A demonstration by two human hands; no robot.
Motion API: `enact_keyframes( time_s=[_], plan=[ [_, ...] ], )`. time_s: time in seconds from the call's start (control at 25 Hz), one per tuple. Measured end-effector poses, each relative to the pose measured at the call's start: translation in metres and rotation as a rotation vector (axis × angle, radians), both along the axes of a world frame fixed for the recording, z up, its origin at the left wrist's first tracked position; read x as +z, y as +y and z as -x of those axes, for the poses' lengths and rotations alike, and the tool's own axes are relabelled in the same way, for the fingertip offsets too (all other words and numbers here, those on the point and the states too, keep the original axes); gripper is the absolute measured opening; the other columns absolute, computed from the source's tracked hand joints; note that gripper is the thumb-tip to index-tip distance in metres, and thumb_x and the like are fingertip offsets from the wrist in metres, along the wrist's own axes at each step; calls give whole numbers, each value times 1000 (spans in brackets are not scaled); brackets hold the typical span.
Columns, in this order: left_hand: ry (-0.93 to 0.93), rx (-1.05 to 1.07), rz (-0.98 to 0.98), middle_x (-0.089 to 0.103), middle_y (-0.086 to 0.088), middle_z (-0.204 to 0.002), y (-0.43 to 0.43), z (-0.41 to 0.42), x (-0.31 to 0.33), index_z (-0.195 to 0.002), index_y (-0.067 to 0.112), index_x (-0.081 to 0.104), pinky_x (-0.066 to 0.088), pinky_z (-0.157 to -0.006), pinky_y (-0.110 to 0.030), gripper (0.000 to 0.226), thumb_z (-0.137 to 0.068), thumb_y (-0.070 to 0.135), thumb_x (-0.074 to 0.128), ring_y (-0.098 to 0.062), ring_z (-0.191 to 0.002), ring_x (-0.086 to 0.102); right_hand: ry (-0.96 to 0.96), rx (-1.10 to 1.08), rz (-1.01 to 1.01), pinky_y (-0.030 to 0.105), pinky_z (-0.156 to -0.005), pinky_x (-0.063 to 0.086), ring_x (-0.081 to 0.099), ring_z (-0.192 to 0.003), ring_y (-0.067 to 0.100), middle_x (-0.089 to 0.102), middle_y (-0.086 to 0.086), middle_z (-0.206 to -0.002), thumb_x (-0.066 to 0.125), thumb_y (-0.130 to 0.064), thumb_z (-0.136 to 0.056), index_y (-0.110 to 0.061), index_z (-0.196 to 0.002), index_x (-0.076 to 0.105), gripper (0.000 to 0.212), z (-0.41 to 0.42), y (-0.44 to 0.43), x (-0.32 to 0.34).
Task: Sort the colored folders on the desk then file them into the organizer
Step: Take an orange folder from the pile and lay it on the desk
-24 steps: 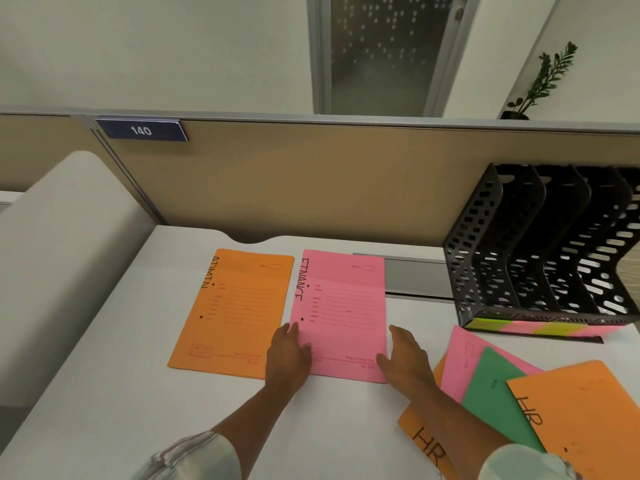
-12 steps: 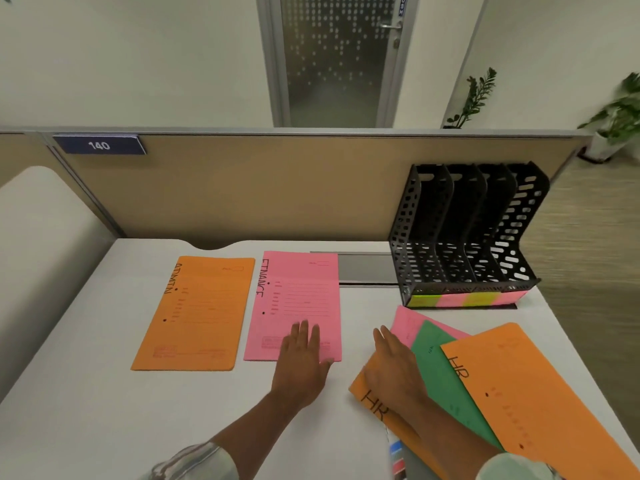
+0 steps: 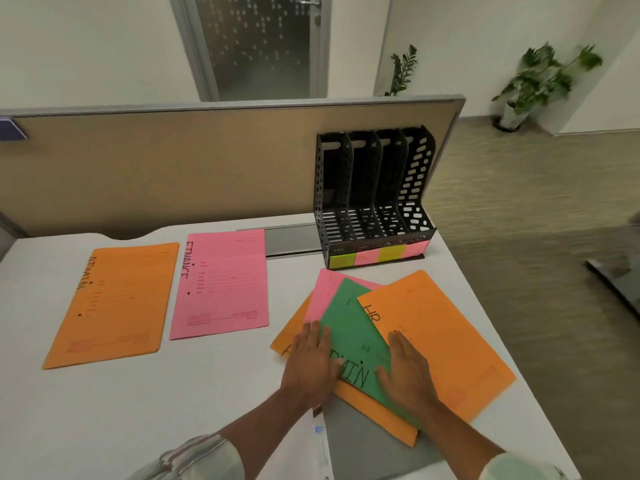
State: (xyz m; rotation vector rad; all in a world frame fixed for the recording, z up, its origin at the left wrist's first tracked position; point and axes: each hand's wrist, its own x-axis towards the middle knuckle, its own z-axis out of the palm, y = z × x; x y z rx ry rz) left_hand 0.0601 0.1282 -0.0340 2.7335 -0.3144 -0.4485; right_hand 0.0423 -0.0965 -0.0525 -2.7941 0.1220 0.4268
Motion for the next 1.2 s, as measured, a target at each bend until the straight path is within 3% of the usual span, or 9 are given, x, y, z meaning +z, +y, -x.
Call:
enact_keyframes(
  time_s=[0.24, 0.4, 0.6, 0.72, 0.84, 1.0, 1.08, 1.2],
  plan=[
    [71, -68, 78, 7, -14, -176, -73, 16, -2, -167, 11, 10, 7, -133, -43, 79, -107, 48, 44, -30, -163, 3, 117, -44, 14, 45, -121, 28, 15, -155, 25, 15, 10, -168, 50, -60, -95, -15, -161, 15, 87, 33, -71, -11],
    [137, -188, -9, 3, -15, -176, -104, 21, -8, -168, 11, 7, 4, -132, -47, 81, -107, 49, 45, -33, -163, -1, 248, 75, 35, 50, -122, 25, 2, -157, 29, -3, 7, -170, 49, -70, -89, -19, -162, 6, 99, 50, -106, -17],
    [206, -289, -180, -6, -18, -175, -110, 25, -19, -168, 14, 12, -4, -132, -51, 81, -105, 54, 45, -36, -162, -11, 351, 178, 26, 53, -122, 21, -7, -155, 39, -14, 10, -169, 60, -42, -97, -19, -162, -1, 92, 54, -117, -15],
    [209, -291, -187, -8, -16, -175, -109, 24, -22, -168, 16, 12, -5, -132, -50, 81, -105, 55, 45, -34, -162, -12, 364, 197, 48, 56, -114, 35, 14, -149, 49, 7, 15, -166, 58, -34, -88, -20, -161, 3, 92, 49, -110, -14],
    [200, -272, -167, -3, -16, -176, -111, 22, -21, -167, 16, 18, -2, -133, -50, 79, -104, 55, 45, -33, -163, -8, 260, 225, 79, 50, -89, 51, 47, -117, 36, 39, 12, -142, 47, -30, -85, -18, -155, 17, 77, 47, -104, -13],
    [207, -204, -112, 16, -17, -173, -115, 17, -15, -160, 15, 37, 7, -132, -54, 70, -104, 55, 45, -37, -162, 6, 134, 180, 58, 45, -75, 53, 60, -97, 32, 53, 8, -124, 42, -20, -94, -19, -154, 21, 63, 49, -91, -6],
    [160, -138, -31, 42, -15, -157, -118, 16, -11, -146, 15, 54, 23, -127, -54, 59, -102, 53, 46, -37, -153, 28, 86, 153, 88, 44, -72, 50, 64, -96, 33, 57, 7, -123, 42, -15, -95, -20, -156, 18, 65, 49, -85, 2],
    [106, -9, 250, 65, -5, -119, -125, 19, -6, -121, 13, 67, 48, -103, -44, 38, -105, 43, 50, -23, -115, 58, 21, 135, 147, 41, -71, 48, 66, -95, 32, 63, 4, -118, 42, -10, -96, -23, -156, 18, 66, 49, -72, 23]
  ],
)
